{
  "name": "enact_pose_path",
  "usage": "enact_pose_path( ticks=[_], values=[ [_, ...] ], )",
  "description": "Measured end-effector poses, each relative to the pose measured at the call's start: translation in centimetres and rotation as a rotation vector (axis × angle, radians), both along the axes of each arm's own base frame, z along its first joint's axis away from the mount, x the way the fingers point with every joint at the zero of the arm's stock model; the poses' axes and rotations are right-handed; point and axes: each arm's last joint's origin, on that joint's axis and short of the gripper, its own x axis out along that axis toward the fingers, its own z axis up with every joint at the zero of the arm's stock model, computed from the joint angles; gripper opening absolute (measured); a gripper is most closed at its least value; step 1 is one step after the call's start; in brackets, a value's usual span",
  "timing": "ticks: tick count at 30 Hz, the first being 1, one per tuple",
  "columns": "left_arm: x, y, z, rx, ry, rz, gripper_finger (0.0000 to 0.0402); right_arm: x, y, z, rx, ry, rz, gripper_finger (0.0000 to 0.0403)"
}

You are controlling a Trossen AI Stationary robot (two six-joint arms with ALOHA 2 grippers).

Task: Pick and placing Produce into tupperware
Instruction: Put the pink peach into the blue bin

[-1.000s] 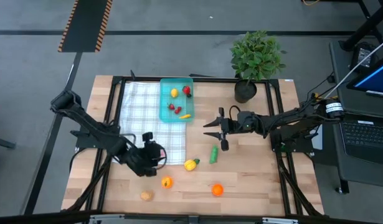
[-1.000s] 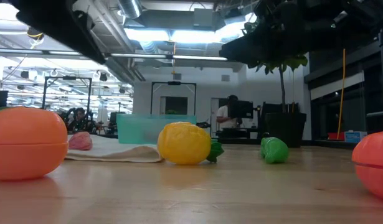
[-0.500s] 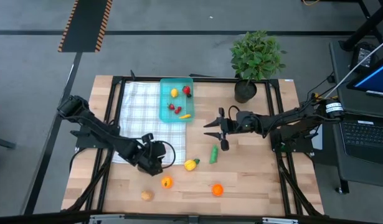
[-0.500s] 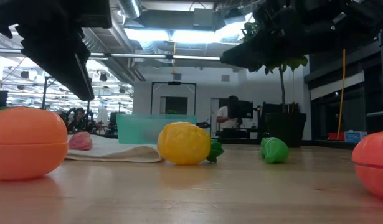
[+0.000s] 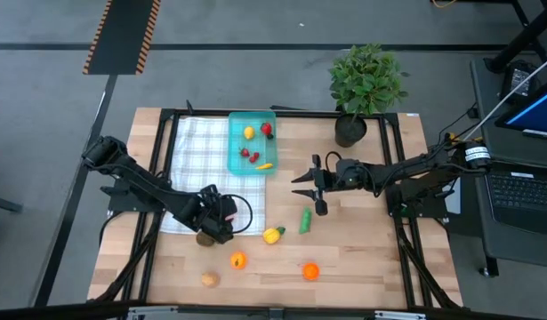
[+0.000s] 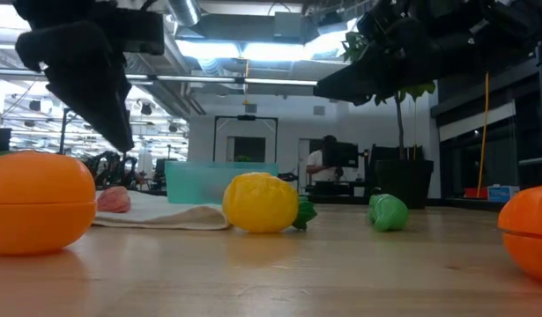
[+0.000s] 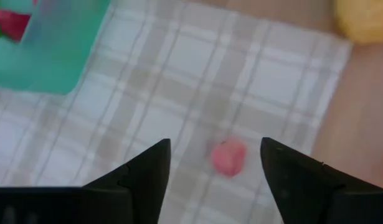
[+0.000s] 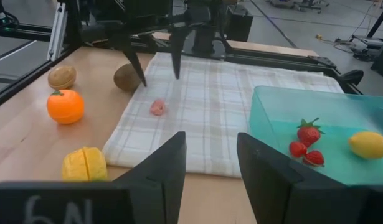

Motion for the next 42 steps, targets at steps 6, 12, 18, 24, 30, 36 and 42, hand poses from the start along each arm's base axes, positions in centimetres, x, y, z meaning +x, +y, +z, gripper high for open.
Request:
enact_pose_path(
  ticks=[6, 12, 18, 24, 30, 36, 42],
  values=[
    [-0.3, 0.0, -0.1, -0.026, 0.043, 0.000, 0.0264, 0.0, 0.0, -0.1, 0.001, 0.016, 0.000, 0.0145],
    [-0.5, -0.4, -0.1, -0.035, 0.043, -0.014, 0.0265, -0.1, 0.0, -0.2, 0.002, 0.026, -0.001, 0.0145],
    [-0.3, -0.7, -0.1, -0.070, 0.001, 0.018, 0.0265, -0.1, 0.0, -0.3, 0.003, 0.032, -0.001, 0.0145],
    [-0.2, -0.7, 0.0, -0.081, -0.015, 0.051, 0.0265, -0.1, 0.0, -0.4, 0.003, 0.042, -0.001, 0.0145],
    [0.0, -0.5, -0.3, -0.095, -0.027, 0.106, 0.0265, -0.1, 0.0, -0.4, 0.025, 0.050, -0.007, 0.0145],
    [0.5, -0.8, -2.3, -0.050, 0.049, 0.102, 0.0265, -0.1, 0.0, -0.4, 0.025, 0.049, -0.007, 0.0145],
    [1.0, -0.8, -3.4, -0.038, 0.074, 0.109, 0.0265, -0.1, 0.0, -0.4, 0.025, 0.049, -0.007, 0.0145]
  ],
)
